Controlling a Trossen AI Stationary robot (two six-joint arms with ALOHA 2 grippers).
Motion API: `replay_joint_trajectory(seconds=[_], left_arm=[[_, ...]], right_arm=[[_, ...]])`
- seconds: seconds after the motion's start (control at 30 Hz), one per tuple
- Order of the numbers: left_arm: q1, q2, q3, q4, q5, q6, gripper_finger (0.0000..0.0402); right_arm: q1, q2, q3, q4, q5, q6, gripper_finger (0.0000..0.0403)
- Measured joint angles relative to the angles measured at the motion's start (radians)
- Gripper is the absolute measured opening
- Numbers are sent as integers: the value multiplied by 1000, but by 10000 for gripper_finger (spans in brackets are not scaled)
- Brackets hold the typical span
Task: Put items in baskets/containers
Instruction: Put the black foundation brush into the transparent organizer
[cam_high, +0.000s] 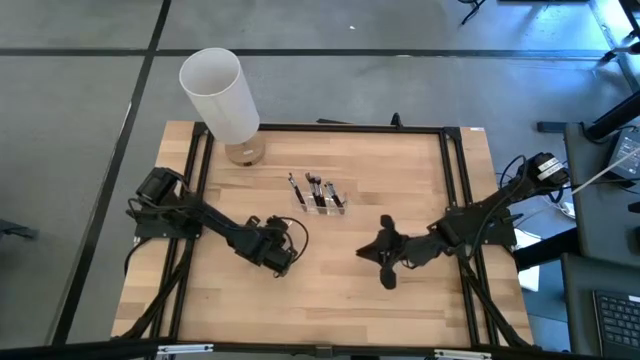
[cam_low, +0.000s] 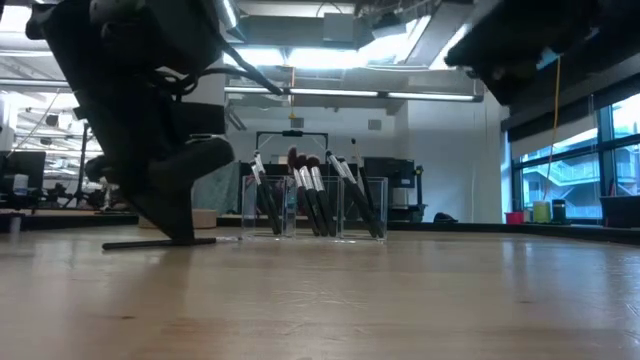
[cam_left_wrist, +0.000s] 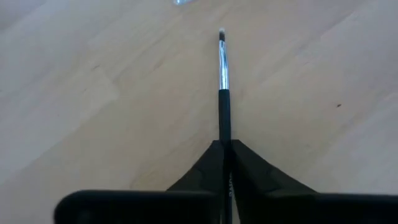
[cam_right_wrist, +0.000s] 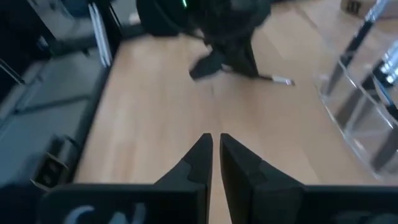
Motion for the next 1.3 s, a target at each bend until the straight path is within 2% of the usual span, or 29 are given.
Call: replay_joint_trajectory(seconds=[0.13, 0.27, 0.33, 0.43, 0.53, 0.7, 0.87, 1.0, 1.13, 1.3], left_arm=[[4, -3, 12, 12, -12, 46, 13], [6, 3, 41, 10, -37, 81, 20], [6, 2, 70, 17, -65, 104, 19], [2, 1, 114, 20, -105, 143, 17], [-10, 0, 163, 33, -146, 180, 17], [-30, -1, 207, 144, -209, 270, 21], [-31, -2, 210, 367, -249, 378, 20], [-33, -2, 211, 498, -272, 449, 20], [-47, -4, 211, 543, -318, 466, 20], [-61, -4, 211, 547, -356, 466, 20]], right_arm=[[-1, 4, 0, 93, 31, -1, 31], [-14, 38, -6, 101, 226, 70, 31], [-30, 58, -25, 102, 260, 125, 34], [-50, 90, -73, 153, 262, 224, 52], [-56, 122, -152, 318, 262, 285, 85], [-56, 205, -264, 748, 240, 268, 146], [-56, 336, -240, 984, 221, 199, 181], [-56, 443, -154, 1044, 198, 161, 185], [-56, 516, -84, 1046, 207, 180, 185], [-56, 543, -66, 1044, 288, 199, 185]])
